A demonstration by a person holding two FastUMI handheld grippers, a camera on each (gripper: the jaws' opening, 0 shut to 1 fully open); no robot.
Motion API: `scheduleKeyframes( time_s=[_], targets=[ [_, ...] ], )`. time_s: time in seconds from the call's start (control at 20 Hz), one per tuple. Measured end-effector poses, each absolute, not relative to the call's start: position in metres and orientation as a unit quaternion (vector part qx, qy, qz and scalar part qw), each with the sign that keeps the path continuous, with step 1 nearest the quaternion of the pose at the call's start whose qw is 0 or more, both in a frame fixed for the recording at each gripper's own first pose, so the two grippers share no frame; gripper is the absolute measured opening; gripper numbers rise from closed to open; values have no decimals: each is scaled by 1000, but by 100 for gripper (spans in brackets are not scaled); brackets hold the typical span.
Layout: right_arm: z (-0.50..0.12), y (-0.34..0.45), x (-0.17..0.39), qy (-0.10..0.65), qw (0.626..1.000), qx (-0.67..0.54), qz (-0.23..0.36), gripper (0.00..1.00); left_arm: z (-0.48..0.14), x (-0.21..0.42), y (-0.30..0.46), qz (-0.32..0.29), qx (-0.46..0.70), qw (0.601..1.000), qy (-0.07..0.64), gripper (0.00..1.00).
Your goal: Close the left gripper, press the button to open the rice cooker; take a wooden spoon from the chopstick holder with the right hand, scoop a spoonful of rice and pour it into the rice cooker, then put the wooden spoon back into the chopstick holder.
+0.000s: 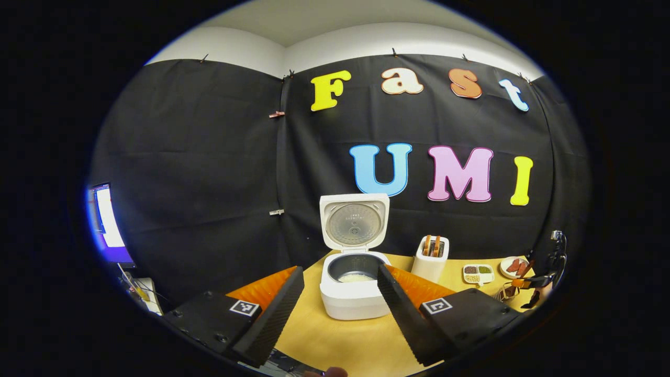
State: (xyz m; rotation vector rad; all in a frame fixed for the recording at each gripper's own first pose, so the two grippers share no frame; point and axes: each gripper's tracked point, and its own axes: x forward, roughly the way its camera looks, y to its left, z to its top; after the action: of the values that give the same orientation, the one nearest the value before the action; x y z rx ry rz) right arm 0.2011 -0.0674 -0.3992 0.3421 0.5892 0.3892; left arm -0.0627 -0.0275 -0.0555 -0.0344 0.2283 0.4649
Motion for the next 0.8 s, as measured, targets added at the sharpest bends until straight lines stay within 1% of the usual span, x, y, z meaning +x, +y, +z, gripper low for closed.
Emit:
scheduleKeyframes(
  time_s=[0.2,0.25,0.3,0.35,0.65,0.8],
  targets=[
    [-398,-74,200,299,917,204,171,22,-56,-64,-23,229,-20,967,111,97],
    [-400,-71,203,303,913,215,167,14,-57,-65,-23,226,-22,968,110,97],
    [-399,-75,203,305,913,219,160,12,-58,-64,-22,222,-22,968,110,97],
    [-391,-78,203,302,912,228,159,12,-60,-64,-20,218,-22,969,111,97],
    [-305,-96,211,221,940,216,143,12,-68,-55,9,191,-34,975,107,97],
    [-259,-89,200,187,948,216,139,12,-64,-52,30,178,-40,978,96,97]
  ],
)
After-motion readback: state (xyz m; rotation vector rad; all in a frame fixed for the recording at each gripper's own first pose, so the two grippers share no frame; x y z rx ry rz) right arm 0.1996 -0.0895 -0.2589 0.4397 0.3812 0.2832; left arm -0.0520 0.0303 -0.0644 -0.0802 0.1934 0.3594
